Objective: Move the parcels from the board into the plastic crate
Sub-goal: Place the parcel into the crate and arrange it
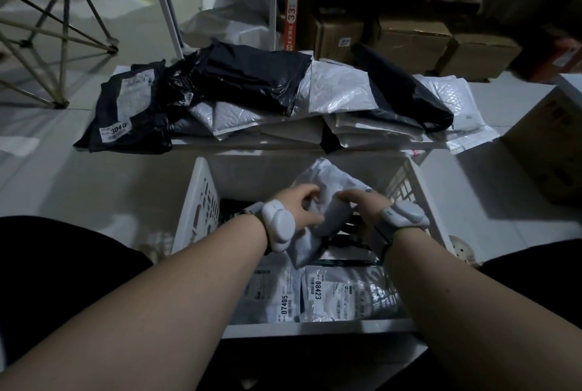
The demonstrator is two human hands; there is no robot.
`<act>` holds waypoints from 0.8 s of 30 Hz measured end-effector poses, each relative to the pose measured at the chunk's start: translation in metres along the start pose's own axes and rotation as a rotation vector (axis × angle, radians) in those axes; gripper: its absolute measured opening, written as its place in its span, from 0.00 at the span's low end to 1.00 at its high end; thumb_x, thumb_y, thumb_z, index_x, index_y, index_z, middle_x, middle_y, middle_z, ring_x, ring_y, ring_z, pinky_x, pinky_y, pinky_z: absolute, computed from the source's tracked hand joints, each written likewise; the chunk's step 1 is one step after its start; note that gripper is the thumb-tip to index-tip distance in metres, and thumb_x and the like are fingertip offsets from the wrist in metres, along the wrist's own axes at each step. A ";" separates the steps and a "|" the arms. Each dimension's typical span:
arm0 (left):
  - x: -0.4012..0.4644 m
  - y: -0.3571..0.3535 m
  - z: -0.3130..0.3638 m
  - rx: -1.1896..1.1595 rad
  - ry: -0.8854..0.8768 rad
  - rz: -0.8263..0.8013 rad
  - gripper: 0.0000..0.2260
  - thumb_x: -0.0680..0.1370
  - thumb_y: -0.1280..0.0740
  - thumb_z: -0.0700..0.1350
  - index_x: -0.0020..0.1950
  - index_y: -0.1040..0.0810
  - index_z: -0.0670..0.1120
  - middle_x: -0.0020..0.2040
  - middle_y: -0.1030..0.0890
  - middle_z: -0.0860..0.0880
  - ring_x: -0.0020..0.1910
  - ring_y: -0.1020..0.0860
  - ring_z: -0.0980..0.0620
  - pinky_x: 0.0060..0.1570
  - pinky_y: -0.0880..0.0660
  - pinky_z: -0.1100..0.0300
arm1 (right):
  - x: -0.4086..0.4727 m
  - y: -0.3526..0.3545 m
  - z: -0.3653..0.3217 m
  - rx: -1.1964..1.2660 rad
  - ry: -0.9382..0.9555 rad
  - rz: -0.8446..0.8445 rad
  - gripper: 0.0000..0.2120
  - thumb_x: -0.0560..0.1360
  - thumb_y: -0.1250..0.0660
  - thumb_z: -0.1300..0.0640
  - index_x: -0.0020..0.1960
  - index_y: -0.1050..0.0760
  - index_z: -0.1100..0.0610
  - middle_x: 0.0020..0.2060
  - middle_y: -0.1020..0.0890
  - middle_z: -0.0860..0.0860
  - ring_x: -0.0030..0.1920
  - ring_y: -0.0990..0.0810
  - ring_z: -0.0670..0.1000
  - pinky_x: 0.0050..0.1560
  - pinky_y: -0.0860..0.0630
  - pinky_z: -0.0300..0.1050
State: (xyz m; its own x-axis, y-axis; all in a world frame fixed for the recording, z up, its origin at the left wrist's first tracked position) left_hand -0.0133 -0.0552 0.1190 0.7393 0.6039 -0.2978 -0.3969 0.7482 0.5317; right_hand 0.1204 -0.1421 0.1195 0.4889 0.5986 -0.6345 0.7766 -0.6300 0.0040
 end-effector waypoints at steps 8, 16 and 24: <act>-0.001 0.006 0.004 -0.088 0.005 0.002 0.41 0.66 0.22 0.47 0.74 0.40 0.49 0.66 0.27 0.50 0.64 0.28 0.52 0.57 0.29 0.61 | 0.008 -0.005 -0.002 0.081 -0.022 -0.150 0.23 0.76 0.36 0.41 0.60 0.24 0.58 0.52 0.19 0.57 0.47 0.19 0.57 0.41 0.21 0.49; 0.004 0.012 -0.023 -0.113 0.134 0.227 0.21 0.71 0.27 0.45 0.60 0.29 0.45 0.50 0.22 0.50 0.50 0.24 0.51 0.48 0.29 0.60 | 0.021 -0.012 0.003 -0.022 -0.025 -0.226 0.25 0.79 0.47 0.38 0.58 0.25 0.57 0.46 0.20 0.50 0.46 0.23 0.50 0.45 0.28 0.45; 0.010 0.028 -0.051 -0.548 0.354 0.244 0.26 0.68 0.24 0.48 0.61 0.26 0.39 0.57 0.20 0.47 0.55 0.21 0.44 0.61 0.27 0.50 | 0.041 0.007 0.005 -0.206 0.041 0.015 0.22 0.75 0.35 0.42 0.60 0.24 0.58 0.45 0.20 0.52 0.44 0.22 0.54 0.46 0.24 0.49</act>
State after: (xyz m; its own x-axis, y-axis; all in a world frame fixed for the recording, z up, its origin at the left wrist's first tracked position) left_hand -0.0449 -0.0145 0.0901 0.4092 0.7561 -0.5108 -0.8153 0.5543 0.1674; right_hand 0.1432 -0.1245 0.0896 0.5131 0.6124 -0.6015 0.8322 -0.5265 0.1739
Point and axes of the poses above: each hand's wrist, its own x-axis towards the middle knuckle, its own y-axis out of the back of the hand, z = x × y, the point moved 3 cm from there along x, towards the middle knuckle
